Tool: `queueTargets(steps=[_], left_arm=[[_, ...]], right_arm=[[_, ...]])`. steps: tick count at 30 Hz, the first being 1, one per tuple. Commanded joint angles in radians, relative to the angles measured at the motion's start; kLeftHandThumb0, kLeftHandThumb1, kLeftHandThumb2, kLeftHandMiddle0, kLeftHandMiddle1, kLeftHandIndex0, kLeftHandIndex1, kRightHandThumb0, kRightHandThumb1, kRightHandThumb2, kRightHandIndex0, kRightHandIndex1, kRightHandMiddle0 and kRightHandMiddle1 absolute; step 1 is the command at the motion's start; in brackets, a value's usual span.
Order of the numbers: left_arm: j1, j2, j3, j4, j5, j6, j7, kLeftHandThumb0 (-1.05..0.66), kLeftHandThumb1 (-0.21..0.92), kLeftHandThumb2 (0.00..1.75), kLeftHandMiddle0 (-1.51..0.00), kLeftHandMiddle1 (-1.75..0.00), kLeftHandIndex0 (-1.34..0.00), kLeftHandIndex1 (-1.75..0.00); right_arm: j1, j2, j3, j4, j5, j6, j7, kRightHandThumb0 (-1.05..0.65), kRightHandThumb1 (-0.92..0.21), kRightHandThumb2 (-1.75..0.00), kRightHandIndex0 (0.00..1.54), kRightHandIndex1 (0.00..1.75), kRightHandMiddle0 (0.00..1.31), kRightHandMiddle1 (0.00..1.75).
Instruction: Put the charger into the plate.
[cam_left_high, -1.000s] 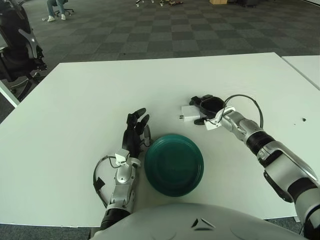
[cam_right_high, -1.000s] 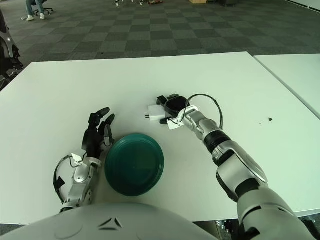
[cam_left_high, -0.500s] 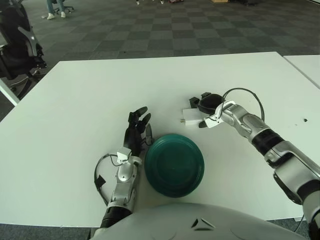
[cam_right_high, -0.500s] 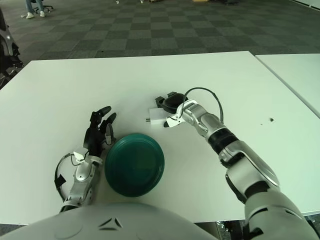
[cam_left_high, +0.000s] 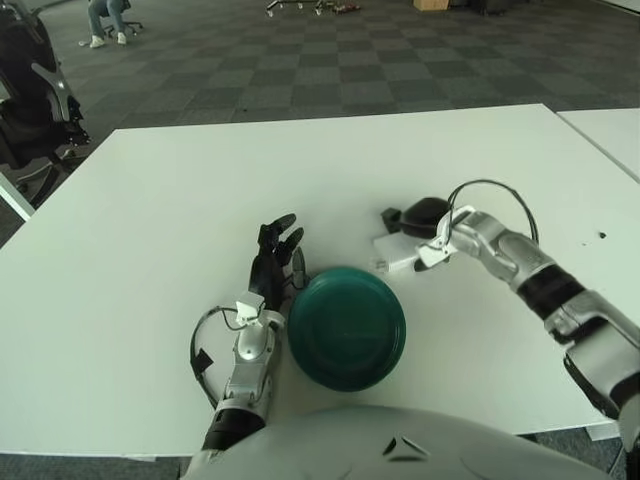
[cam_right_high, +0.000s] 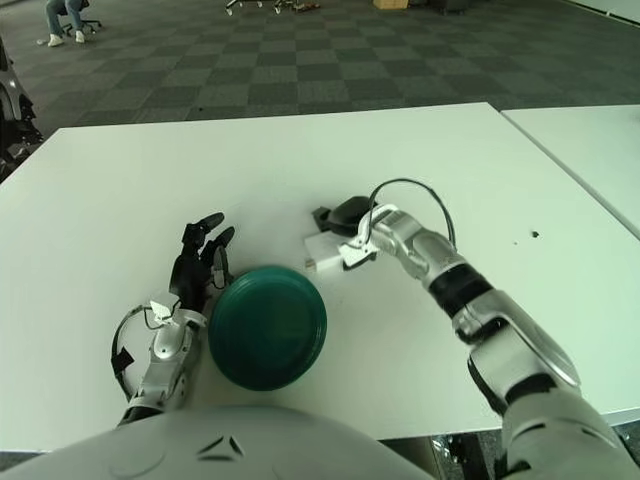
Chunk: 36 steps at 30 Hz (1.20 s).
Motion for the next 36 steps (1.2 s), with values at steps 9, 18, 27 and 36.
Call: queueTargets(steps=[9,18,27,36], left_arm=[[0.056,-0.084,-0.002,0.127,-0.02,0.006,0.012,-0.9,0.92,0.98,-0.39,-0.56,-0.06,-1.04],[0.054,-0.078,-0.002,0.124,-0.013,0.011,0.022,-0.91,0.92,0.98,-0.37,-0.56,-0.04,-1.04],[0.055,-0.073,-0.004,0.13,-0.009,0.01,0.027,-0.92,0.92,0.98,-0.38,-0.57,-0.04,-1.04],[0.062,-0.074,-0.005,0.122,-0.017,0.015,0.024,-0.92,0.92,0.97,-0.4,-0.58,-0.06,-1.05]], right_arm=[[0.02,0.047,-0.084,0.047,0.052,0.0,-0.161,-0.46,-0.39,-1.22,0.92,1.75,0.55,1.75],[-0.003,0.042,-0.138,-0.001,0.089,0.03,-0.113,-0.43,-0.47,-1.12,0.81,1.75,0.49,1.75],[0.029,0.034,-0.232,-0.166,0.151,0.07,-0.066,-0.43,-0.5,-1.09,0.8,1.75,0.47,1.75],[0.132,0.055,-0.305,-0.483,0.216,0.178,0.035,-0.44,-0.44,-1.16,0.85,1.75,0.52,1.75]])
